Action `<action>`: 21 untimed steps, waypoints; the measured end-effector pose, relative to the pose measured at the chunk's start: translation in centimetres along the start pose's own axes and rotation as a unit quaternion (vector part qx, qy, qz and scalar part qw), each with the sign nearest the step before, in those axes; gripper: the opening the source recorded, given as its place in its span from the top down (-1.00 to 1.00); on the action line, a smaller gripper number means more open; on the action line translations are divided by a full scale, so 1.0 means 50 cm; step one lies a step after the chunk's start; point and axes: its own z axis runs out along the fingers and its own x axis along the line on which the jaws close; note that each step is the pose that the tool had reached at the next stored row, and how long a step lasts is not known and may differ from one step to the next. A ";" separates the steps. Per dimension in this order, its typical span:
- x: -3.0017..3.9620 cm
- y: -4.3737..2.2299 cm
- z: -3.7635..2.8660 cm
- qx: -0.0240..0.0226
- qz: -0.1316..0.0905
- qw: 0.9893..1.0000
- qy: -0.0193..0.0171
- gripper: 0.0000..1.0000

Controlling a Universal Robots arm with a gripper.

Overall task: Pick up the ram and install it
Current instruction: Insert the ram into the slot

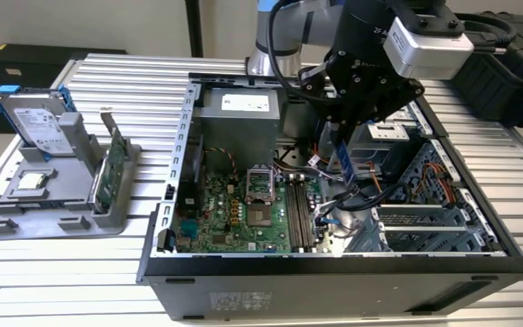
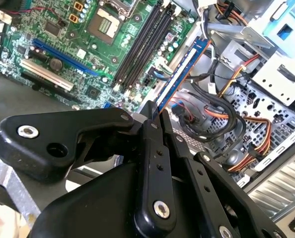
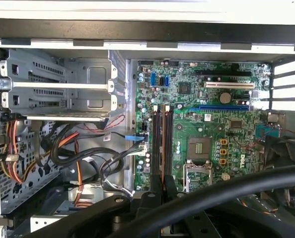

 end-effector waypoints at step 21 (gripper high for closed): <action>0.004 0.000 0.027 0.000 0.000 1.000 0.000 1.00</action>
